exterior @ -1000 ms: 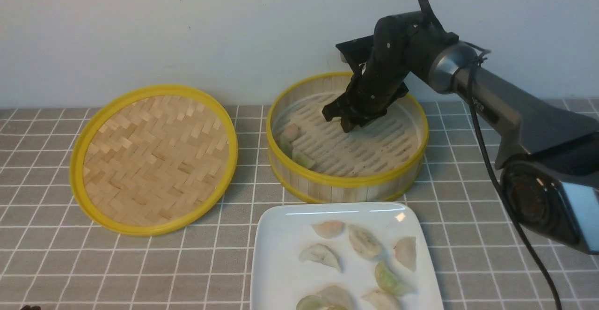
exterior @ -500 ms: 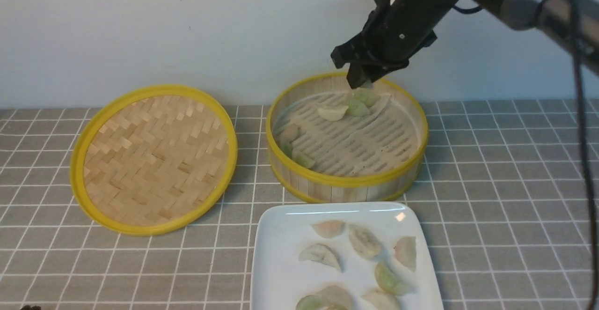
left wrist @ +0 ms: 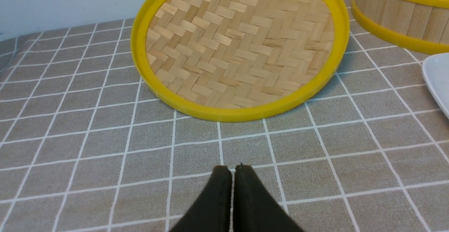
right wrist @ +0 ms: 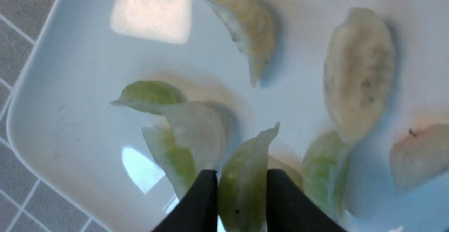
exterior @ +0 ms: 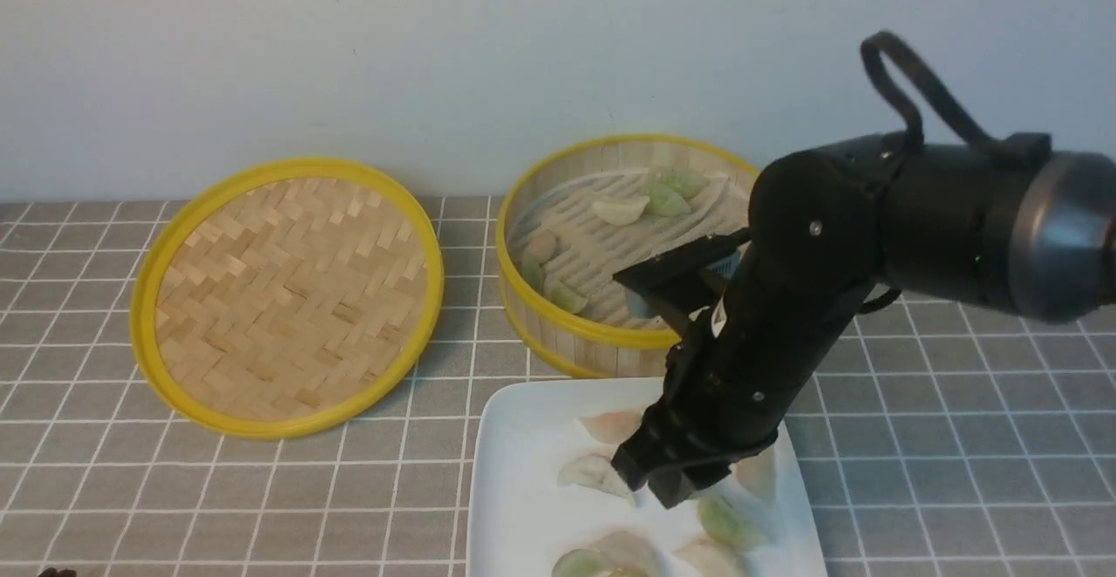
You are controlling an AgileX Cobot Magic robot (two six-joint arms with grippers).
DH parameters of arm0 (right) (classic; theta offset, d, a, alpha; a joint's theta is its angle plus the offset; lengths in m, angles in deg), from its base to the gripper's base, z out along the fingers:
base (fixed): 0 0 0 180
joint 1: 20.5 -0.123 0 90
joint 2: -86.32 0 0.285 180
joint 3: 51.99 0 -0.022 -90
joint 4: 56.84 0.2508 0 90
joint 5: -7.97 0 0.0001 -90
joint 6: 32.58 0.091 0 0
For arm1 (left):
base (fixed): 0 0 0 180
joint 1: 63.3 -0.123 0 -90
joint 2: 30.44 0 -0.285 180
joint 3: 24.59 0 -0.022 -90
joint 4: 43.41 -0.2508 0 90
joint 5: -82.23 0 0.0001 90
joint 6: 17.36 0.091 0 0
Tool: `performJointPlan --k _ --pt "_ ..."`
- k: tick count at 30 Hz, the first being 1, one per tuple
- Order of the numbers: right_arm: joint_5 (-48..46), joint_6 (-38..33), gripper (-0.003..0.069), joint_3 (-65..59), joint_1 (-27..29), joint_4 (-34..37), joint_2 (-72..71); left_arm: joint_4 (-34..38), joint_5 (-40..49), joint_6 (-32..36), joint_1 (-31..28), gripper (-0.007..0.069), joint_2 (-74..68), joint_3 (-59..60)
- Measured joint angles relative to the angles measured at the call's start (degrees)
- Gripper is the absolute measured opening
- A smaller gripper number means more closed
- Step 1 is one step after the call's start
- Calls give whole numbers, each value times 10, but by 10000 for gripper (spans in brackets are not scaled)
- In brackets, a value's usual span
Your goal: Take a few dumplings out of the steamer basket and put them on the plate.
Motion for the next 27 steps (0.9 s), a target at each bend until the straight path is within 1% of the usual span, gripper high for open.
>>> performJointPlan --k 2,3,4,7,8,10,11,13,16,17,19,20,21,22,23,27 --pt "18 1 276 -1 -2 3 12 0 0 0 0 -5 0 0" --pt "19 2 285 -1 -2 3 12 0 0 0 0 -5 0 0" --pt "29 5 360 -1 -2 3 15 0 0 0 0 -5 0 0" --pt "33 10 482 1 -2 1 14 0 0 0 0 -5 0 0" --pt "26 13 506 9 -2 -5 11 0 0 0 0 -5 0 0" --pt "11 17 509 15 -2 -10 5 0 0 0 0 -5 0 0" --pt "6 19 499 21 -2 -13 -2 0 0 0 0 -5 0 0" --pt "-7 25 405 34 -2 -20 -41 0 0 0 0 -5 0 0" --pt "-5 38 225 38 -2 -33 -113 0 0 0 0 -5 0 0" --pt "-1 45 134 38 -2 -47 -154 0 0 0 0 -5 0 0" --pt "9 58 51 32 -2 -70 -205 0 0 0 0 -5 0 0" --pt "21 72 24 23 -2 -91 -253 0 0 0 0 -5 0 0" --pt "26 77 16 18 -2 -99 -269 0 0 0 0 -5 0 0" --pt "50 97 -1 -7 -2 -126 -336 0 0 0 0 -5 0 0" --pt "68 108 -8 -33 -2 -143 -388 0 0 0 0 -5 0 0" --pt "152 137 -13 -141 -2 -177 -545 0 0 0 0 -5 0 0"
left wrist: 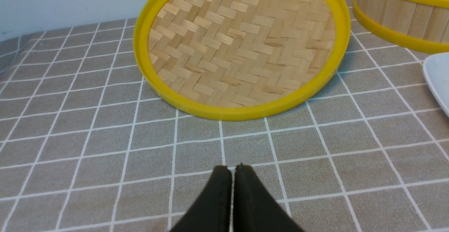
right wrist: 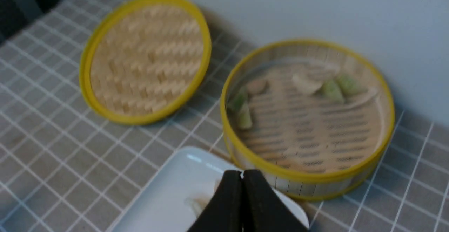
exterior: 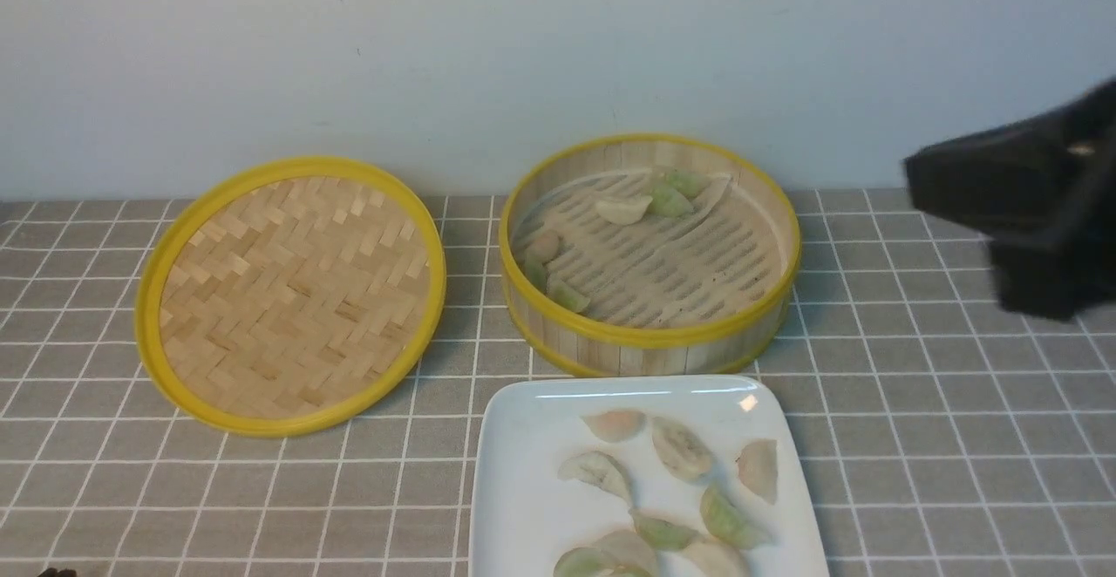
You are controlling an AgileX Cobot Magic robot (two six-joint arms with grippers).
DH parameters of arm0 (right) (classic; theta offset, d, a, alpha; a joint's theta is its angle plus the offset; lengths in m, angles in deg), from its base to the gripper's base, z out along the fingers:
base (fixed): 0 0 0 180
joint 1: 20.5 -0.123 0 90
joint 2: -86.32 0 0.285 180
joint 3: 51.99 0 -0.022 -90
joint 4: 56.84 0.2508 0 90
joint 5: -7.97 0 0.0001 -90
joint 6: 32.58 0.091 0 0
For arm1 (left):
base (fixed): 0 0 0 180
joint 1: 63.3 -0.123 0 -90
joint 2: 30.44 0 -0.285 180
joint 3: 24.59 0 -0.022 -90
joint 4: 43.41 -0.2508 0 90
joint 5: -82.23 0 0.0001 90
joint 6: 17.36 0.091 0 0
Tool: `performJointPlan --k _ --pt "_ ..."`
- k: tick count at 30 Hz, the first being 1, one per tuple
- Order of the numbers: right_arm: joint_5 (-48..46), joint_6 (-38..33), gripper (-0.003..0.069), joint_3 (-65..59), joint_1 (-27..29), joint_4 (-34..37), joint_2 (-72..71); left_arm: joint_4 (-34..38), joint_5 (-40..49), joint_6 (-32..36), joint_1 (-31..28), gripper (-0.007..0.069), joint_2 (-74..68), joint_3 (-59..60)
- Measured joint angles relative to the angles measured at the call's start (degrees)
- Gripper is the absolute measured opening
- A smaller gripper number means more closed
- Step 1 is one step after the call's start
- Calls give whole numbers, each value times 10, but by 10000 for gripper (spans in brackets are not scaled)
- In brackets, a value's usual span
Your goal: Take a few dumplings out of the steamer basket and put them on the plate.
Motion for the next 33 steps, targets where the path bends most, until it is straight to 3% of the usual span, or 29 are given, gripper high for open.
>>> performJointPlan --k 5,9,16,24,33 --pt "185 34 -13 -193 0 -24 -220 0 0 0 0 -5 0 0" --pt "255 76 -13 -296 0 -48 -362 0 0 0 0 -5 0 0" --pt "222 87 -13 -372 0 -85 -480 0 0 0 0 -5 0 0" --pt "217 87 -13 -393 0 -98 -493 0 0 0 0 -5 0 0" --pt "226 80 -13 -393 0 -63 -493 0 0 0 0 -5 0 0"
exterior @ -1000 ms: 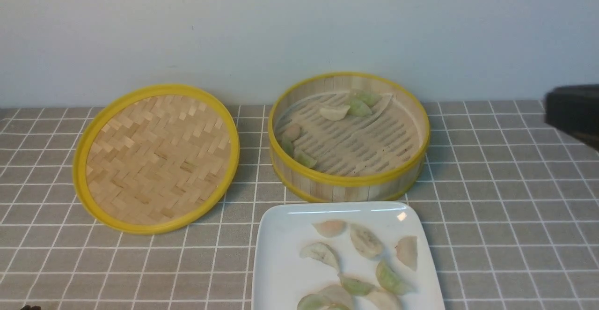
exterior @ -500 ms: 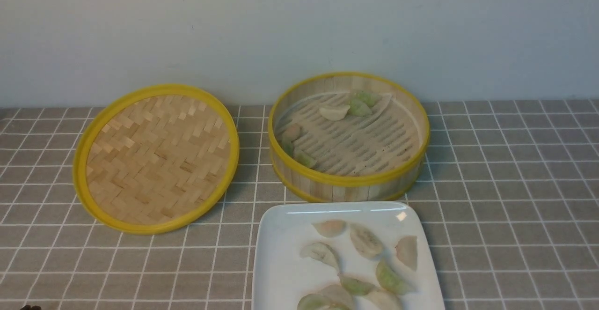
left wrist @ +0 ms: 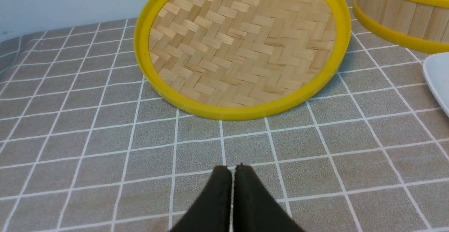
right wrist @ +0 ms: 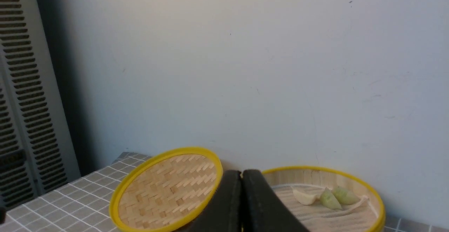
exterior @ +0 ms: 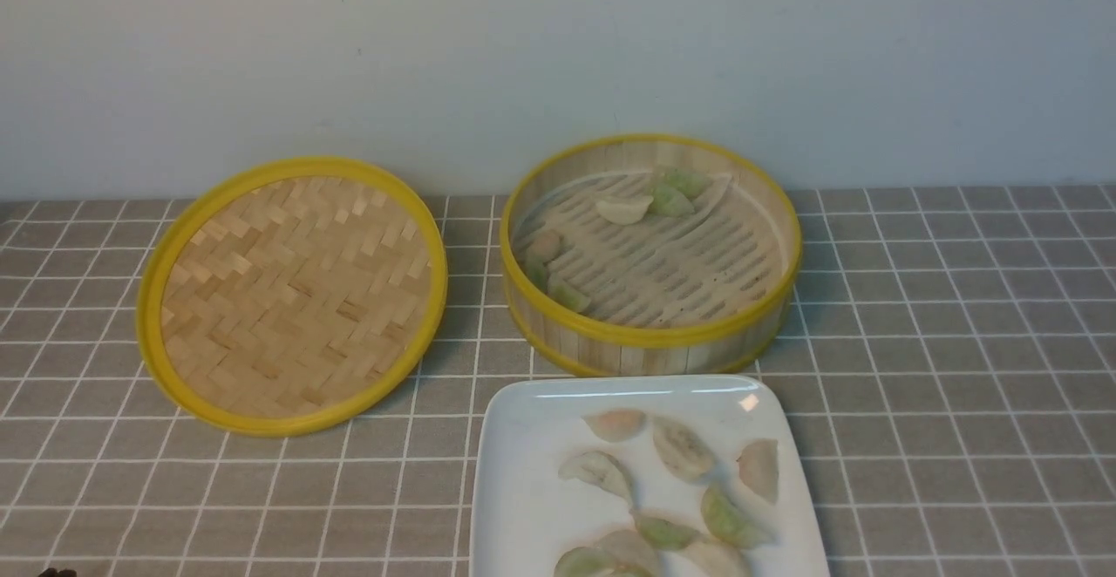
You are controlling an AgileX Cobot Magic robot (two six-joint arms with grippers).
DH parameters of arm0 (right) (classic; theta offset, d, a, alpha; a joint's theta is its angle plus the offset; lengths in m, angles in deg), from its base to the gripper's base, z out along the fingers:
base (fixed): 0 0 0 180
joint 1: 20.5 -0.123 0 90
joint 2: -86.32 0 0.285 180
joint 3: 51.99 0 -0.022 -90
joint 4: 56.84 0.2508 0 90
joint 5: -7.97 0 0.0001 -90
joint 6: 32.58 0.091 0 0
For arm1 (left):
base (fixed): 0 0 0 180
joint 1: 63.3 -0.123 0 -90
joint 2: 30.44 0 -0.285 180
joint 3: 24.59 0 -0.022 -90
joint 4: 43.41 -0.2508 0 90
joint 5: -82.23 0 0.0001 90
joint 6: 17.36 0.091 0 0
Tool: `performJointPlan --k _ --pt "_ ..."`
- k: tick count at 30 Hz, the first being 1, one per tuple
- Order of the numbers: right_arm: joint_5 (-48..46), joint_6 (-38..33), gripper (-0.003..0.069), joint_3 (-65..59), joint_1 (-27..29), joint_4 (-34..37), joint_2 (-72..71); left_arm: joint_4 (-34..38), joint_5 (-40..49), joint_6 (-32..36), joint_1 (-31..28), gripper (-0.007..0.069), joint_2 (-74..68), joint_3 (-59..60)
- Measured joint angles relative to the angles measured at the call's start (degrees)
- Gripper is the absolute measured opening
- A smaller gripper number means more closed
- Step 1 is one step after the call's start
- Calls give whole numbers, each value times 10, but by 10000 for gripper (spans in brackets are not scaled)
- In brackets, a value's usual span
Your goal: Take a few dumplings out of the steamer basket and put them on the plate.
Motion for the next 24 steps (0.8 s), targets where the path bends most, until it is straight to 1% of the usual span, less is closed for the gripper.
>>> performJointPlan --k 2,3,6,7,12,14,15,17,21,23,24 --pt "5 -36 -13 0 0 44 0 0 0 0 0 -5 0 0" --pt "5 -36 -13 0 0 48 0 0 0 0 0 -5 0 0" --pt "7 -85 -13 0 0 87 0 0 0 0 0 -5 0 0" --pt "7 -98 -13 0 0 92 0 0 0 0 0 -5 0 0" --pt "4 -111 -13 -6 7 84 0 0 0 0 0 -5 0 0" --pt "3 -112 -13 -20 43 76 0 0 0 0 0 -5 0 0" --pt "2 -112 -13 -33 77 72 0 0 0 0 0 -5 0 0" --pt "2 -112 -13 -53 122 68 0 0 0 0 0 -5 0 0" --pt "-2 -112 -13 -132 247 52 0 0 0 0 0 -5 0 0" --pt "-4 -112 -13 -180 295 45 0 0 0 0 0 -5 0 0" --pt "-7 -112 -13 -191 301 44 0 0 0 0 0 -5 0 0"
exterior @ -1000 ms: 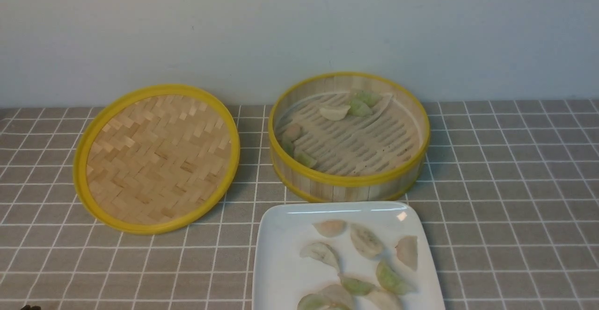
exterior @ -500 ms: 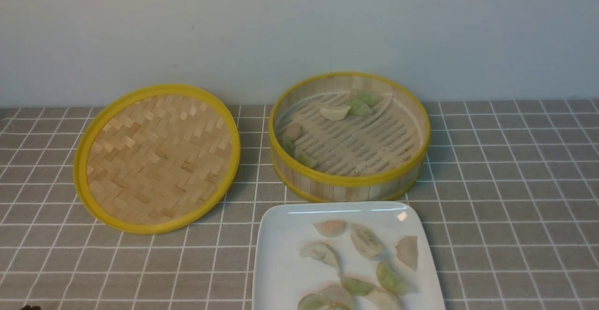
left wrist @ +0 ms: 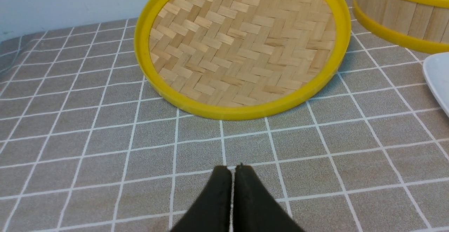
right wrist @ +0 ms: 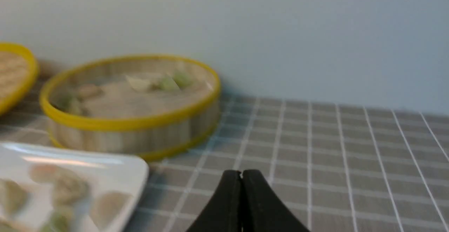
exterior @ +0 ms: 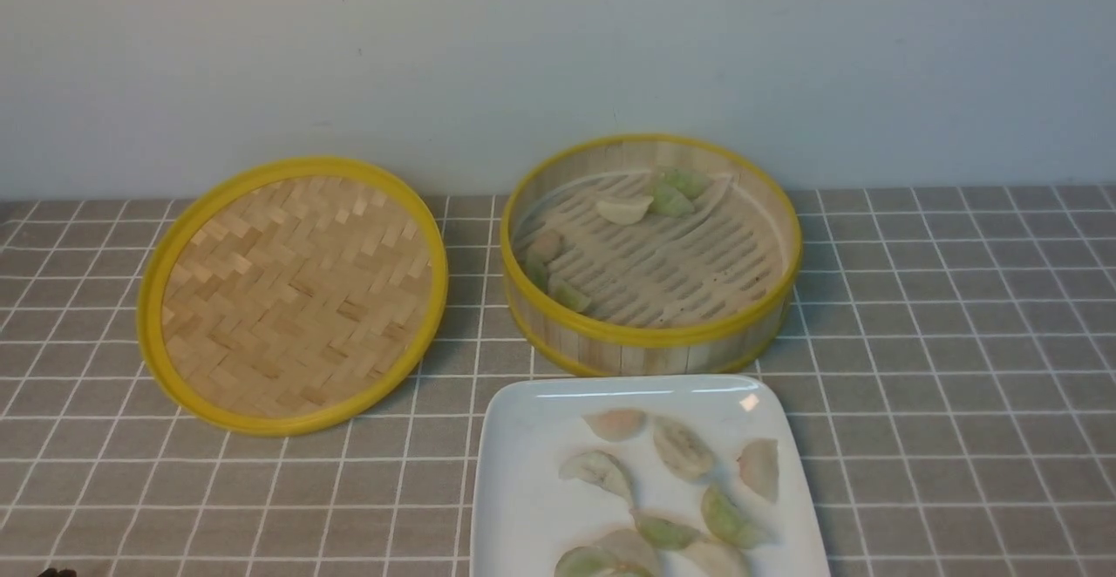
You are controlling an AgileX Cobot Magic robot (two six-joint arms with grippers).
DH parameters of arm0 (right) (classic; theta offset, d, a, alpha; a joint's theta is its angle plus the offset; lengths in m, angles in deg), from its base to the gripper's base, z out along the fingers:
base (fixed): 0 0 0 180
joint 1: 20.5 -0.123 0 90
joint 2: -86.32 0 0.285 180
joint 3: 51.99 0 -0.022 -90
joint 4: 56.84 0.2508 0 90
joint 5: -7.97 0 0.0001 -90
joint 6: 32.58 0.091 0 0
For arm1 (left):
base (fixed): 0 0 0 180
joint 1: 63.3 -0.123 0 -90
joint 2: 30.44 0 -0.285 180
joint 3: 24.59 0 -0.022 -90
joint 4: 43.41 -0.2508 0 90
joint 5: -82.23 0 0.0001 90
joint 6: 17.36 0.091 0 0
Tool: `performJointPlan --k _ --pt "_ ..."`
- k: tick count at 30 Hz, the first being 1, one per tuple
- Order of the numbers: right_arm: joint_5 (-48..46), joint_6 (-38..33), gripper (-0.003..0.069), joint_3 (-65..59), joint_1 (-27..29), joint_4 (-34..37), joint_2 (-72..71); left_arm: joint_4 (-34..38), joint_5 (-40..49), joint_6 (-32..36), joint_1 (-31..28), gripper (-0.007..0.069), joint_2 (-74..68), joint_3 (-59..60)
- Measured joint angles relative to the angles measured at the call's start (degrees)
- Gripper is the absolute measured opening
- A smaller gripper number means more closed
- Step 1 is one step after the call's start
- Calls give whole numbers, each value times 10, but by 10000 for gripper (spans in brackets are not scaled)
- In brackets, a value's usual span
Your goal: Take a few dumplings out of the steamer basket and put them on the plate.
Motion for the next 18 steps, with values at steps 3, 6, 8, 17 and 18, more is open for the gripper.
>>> performJointPlan --k 3,6,8,17,18 --pt "-3 0 -13 -13 27 -1 0 0 0 0 0 -5 0 0" --pt "-3 0 -13 -13 30 -1 0 0 0 0 0 -5 0 0" --pt "-3 0 -13 -13 31 -2 0 0 0 0 0 -5 0 0" --pt "-3 0 -13 -13 32 -2 0 0 0 0 0 -5 0 0" --pt "-3 0 -13 -13 32 -2 0 0 0 0 0 -5 0 0"
